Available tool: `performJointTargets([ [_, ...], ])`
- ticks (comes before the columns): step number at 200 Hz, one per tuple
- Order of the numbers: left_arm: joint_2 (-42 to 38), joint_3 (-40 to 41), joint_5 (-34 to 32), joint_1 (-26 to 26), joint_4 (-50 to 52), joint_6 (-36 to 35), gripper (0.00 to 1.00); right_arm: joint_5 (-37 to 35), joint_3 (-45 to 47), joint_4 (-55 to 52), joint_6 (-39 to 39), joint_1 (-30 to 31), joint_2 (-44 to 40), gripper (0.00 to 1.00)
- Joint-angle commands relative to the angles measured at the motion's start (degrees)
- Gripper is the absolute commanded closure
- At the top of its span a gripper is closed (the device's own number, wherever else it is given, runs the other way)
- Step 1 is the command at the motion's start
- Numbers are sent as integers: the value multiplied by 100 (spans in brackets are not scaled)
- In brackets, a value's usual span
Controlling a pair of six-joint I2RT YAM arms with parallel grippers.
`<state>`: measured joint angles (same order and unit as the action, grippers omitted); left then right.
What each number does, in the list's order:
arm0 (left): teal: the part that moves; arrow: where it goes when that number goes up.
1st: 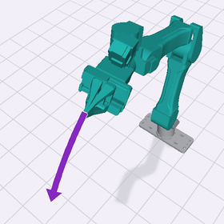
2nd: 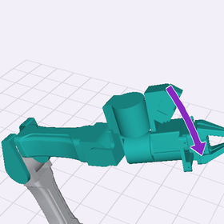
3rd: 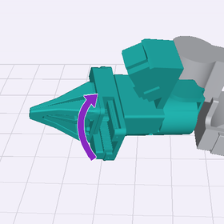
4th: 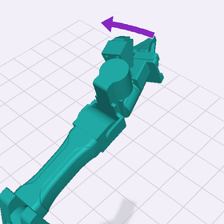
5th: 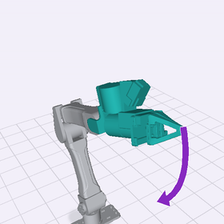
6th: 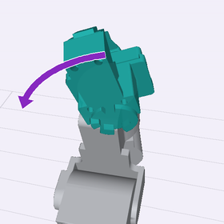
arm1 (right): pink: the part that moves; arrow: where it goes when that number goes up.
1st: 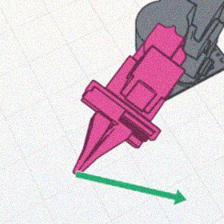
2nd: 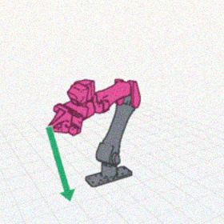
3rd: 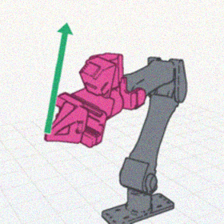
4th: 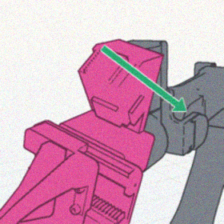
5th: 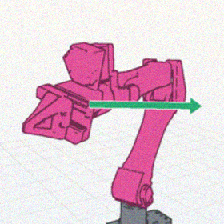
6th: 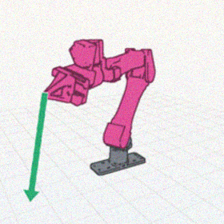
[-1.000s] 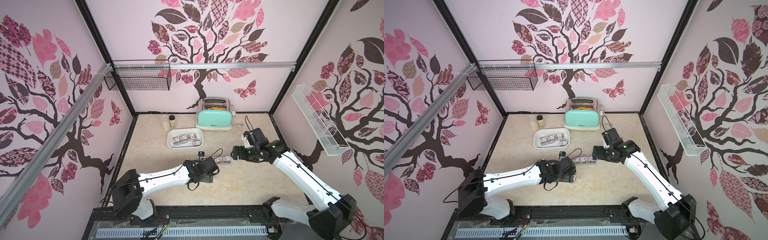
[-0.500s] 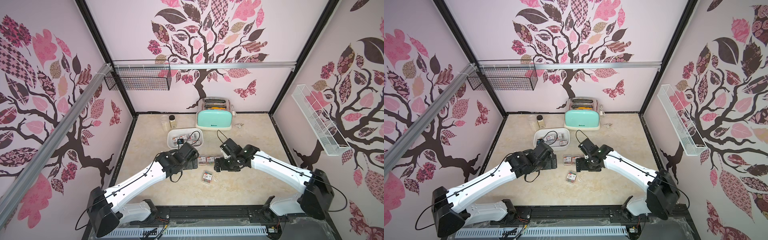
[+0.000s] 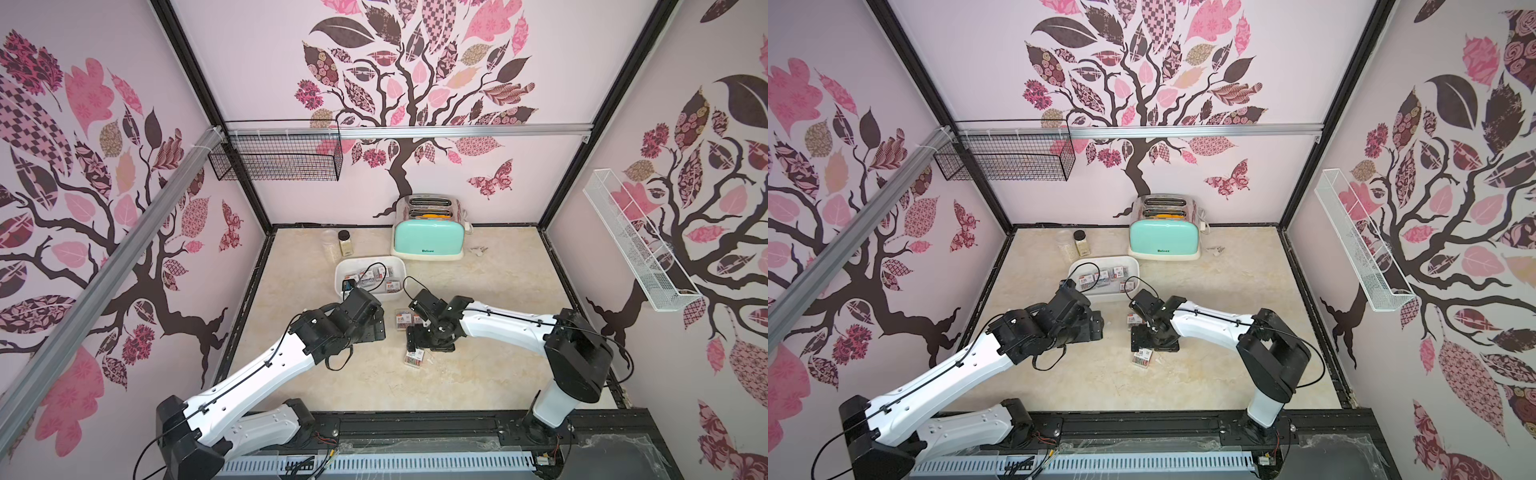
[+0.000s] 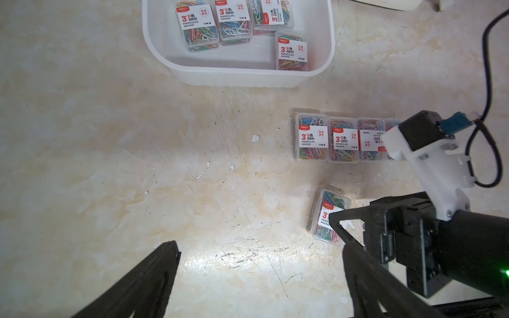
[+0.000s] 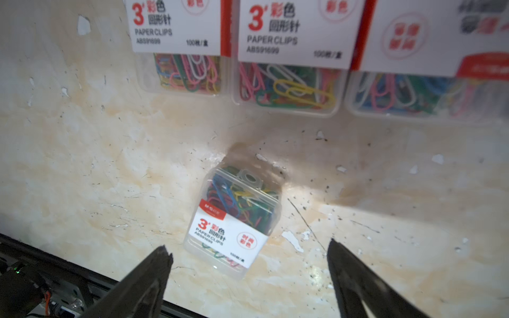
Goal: Take the paper clips out of the storage box
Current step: Place the boxed paper clips at the center of the board, then pick up the boxed paper clips at the center of the board.
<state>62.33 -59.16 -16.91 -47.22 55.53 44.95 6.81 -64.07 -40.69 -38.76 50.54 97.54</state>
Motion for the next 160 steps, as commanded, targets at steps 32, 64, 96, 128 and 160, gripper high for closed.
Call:
performJointTargets([
  [32,-137,95,43,20,113,-21,2,-92,-374,35,-183,102,570,7],
  [64,-156,147,38,18,108,-22,2,-116,-433,-26,-241,234,725,15],
  [96,-157,213,73,20,44,-39,2,-242,-514,-136,-219,245,757,28],
  [128,-176,273,92,20,-15,-30,2,-334,-514,-229,-193,245,727,29],
  [160,-181,289,85,20,-55,-23,2,-316,-515,-276,-167,276,779,30],
])
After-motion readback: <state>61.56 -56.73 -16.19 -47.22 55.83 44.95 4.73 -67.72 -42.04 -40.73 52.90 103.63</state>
